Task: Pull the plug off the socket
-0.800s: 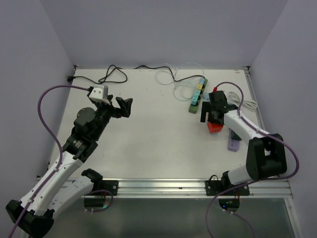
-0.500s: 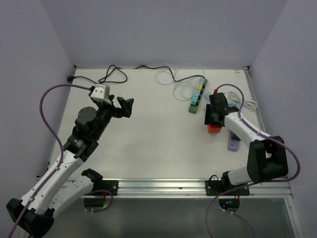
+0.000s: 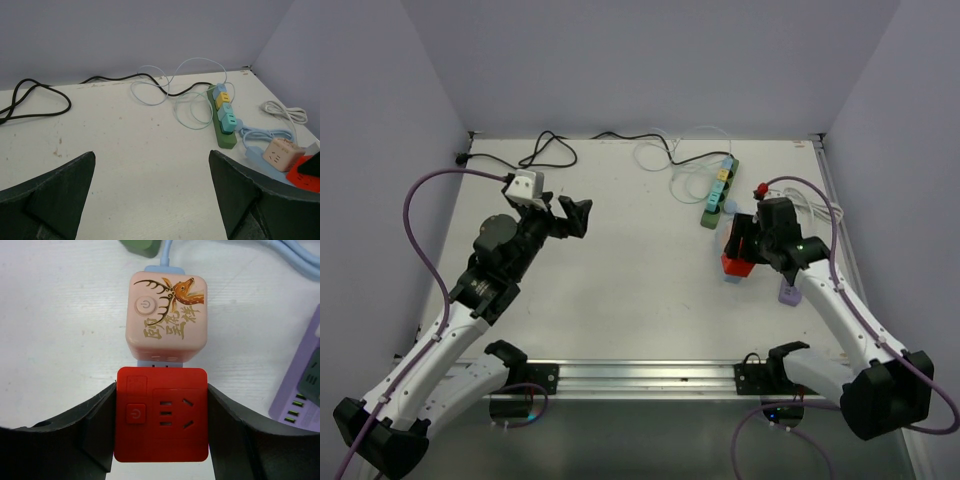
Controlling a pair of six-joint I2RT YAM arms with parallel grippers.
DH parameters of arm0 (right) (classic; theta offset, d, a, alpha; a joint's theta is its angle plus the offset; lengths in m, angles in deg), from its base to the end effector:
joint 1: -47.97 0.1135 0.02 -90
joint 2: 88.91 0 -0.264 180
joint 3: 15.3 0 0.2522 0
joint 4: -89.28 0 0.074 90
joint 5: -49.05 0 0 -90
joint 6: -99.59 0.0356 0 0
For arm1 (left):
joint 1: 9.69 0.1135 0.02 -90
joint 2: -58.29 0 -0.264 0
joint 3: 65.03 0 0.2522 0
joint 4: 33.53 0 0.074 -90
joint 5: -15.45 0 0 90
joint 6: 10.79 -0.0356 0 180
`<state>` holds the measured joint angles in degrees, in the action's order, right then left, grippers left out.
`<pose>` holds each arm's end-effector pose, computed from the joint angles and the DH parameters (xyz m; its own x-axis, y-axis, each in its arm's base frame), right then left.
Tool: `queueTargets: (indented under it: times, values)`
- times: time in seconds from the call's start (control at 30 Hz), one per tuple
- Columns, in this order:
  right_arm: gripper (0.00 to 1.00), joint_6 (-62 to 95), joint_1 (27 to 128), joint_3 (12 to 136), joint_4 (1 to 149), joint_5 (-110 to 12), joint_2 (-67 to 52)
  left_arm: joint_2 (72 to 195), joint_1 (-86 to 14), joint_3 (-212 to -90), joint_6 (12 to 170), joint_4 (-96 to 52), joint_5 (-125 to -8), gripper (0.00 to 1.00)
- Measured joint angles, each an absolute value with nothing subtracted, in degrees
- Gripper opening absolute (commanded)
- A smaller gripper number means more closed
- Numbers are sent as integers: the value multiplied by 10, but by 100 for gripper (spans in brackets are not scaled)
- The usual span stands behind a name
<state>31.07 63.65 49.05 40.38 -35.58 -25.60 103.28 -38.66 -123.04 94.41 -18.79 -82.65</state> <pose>0.2195 0.0581 0.2728 -0.7407 0.1707 -0.6498 0.0673 0.9812 0.1811 0.1671 -0.0868 0.3537 -0.1188 -0.2309 -0.9657 0.3370 0.9055 -0.2580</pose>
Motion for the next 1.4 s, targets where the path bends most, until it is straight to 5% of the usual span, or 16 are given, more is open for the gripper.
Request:
queueTargets:
  times: [0.47, 0.67, 0.87, 1.4]
  values:
    - [21, 308, 704, 422, 416, -514, -333, 1038, -387, -1230, 944, -188, -817, 100]
    - [26, 266, 869, 414, 481, -489, -272, 1046, -387, -1230, 945, -189, -793, 100]
    - [21, 191, 1064, 416, 579, -399, -202, 1049, -387, -1230, 945, -189, -788, 100]
    - [26, 163, 1068, 331, 736, -269, -212, 1192, -408, -1261, 952, -181, -640, 100]
